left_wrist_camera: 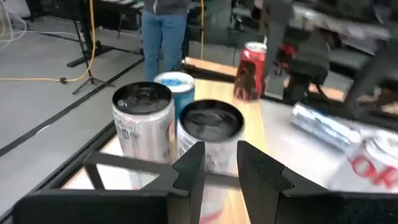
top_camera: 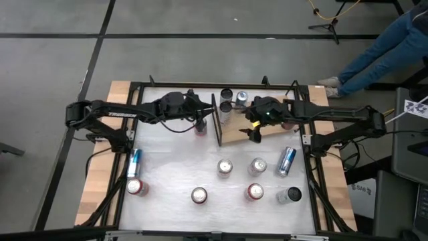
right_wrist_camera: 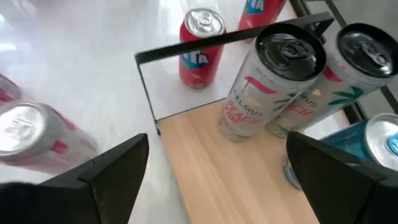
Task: Place canned beverage on shelf
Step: Put the white black soda can on the shelf aligned with the other white black soda cans
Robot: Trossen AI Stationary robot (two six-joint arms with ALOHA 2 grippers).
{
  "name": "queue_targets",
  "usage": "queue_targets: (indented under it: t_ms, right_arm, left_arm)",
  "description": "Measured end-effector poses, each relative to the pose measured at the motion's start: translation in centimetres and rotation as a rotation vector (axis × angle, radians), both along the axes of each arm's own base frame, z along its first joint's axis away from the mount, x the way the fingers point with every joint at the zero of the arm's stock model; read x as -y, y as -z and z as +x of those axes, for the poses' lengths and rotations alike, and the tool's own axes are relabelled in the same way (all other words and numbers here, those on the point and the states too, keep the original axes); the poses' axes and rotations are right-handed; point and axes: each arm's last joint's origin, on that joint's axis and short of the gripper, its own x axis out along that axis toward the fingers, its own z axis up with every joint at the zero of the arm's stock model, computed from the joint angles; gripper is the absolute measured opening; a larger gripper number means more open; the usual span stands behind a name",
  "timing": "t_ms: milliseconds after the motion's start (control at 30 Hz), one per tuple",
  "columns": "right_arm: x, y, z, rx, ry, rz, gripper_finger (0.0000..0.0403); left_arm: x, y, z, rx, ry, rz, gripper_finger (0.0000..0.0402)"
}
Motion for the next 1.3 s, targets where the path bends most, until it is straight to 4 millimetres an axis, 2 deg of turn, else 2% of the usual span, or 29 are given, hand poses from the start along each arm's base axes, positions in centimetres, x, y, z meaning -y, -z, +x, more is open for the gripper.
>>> queue_targets:
  t_ms: [100,233,333,500,667,833,1300]
  right_arm:
    - [-0.9,-0.8,-1.0,0.013,-0.001,0.018,0.0370]
    - [-2.7,-2.1,-2.4,0.072,-0.014,0.043,0.0370]
    - [-4.2,-3.0,-3.4,0.116,-0.039,0.094,0.0370]
    - [-7.3,-3.6,-4.7,0.138,-0.111,0.211,0.0370]
    - [-10.1,-3.2,-5.9,0.058,-0.164,0.309,0.0370]
    - [-12.1,-2.5,-7.4,-0.053,-0.129,0.427,0.0370]
    - [-15.0,-1.4,-10.6,-0.304,0.086,0.667,0.0370]
  left_arm:
    - [1.0,-0.9,-1.7,-0.075,0.026,0.012,0.0085]
    - [2.4,-2.3,-3.4,-0.088,0.062,0.012,0.0085]
    - [3.4,-3.2,-4.1,-0.063,0.097,0.020,0.0085]
    - [5.0,-3.4,-4.1,-0.050,0.159,0.025,0.0085]
    - [6.0,-3.4,-4.0,-0.058,0.195,0.026,0.0085]
    - [6.6,-3.4,-4.0,-0.060,0.187,0.037,0.0085]
    - [6.7,-3.4,-4.0,-0.061,0.168,0.044,0.0085]
